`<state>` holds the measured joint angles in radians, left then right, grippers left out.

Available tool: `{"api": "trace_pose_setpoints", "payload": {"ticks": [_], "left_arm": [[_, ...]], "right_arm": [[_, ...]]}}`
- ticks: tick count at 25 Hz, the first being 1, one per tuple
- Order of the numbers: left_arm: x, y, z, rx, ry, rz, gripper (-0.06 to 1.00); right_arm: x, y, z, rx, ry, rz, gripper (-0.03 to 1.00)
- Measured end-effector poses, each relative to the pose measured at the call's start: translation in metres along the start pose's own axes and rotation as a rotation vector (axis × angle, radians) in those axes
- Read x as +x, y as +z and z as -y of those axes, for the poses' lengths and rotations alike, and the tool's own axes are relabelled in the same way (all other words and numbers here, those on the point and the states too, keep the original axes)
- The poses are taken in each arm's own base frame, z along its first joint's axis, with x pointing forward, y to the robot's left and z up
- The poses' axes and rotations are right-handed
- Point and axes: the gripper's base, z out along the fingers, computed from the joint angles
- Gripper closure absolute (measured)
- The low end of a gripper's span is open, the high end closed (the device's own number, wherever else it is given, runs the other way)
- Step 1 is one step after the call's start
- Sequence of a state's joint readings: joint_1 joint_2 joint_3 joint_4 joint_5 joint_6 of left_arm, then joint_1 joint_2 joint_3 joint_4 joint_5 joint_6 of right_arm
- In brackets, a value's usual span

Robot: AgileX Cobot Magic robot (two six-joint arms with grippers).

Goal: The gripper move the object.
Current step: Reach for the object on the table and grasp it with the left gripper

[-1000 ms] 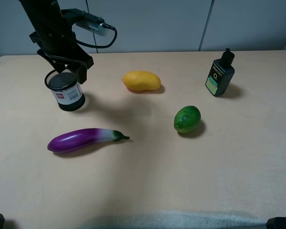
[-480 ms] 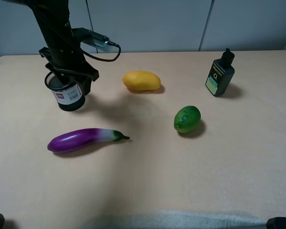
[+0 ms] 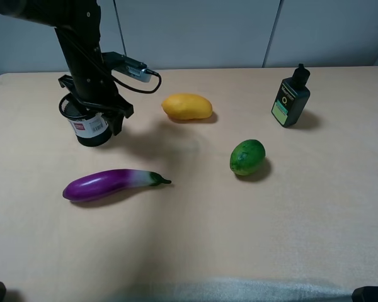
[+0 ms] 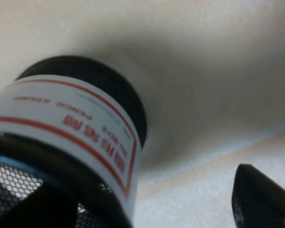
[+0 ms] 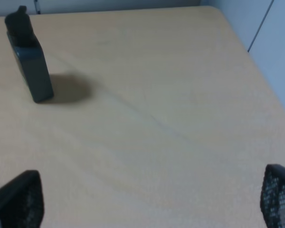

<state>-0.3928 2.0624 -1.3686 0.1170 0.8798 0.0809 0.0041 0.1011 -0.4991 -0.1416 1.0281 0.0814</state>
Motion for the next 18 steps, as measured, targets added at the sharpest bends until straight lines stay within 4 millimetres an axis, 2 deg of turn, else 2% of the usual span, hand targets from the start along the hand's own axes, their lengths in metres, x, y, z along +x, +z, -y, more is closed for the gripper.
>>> {"api": "trace_pose_setpoints", "payload": {"ticks": [9, 18], "left_arm": [[-0.001, 0.02, 0.002, 0.006, 0.004, -0.027, 0.21], [-0.002, 0.021, 0.002, 0.005, 0.005, -0.015, 0.21]], "right_arm": [[0.0, 0.0, 0.0, 0.001, 0.0, 0.0, 0.27], [0.0, 0.0, 0.0, 0.001, 0.0, 0.0, 0.27]]}}
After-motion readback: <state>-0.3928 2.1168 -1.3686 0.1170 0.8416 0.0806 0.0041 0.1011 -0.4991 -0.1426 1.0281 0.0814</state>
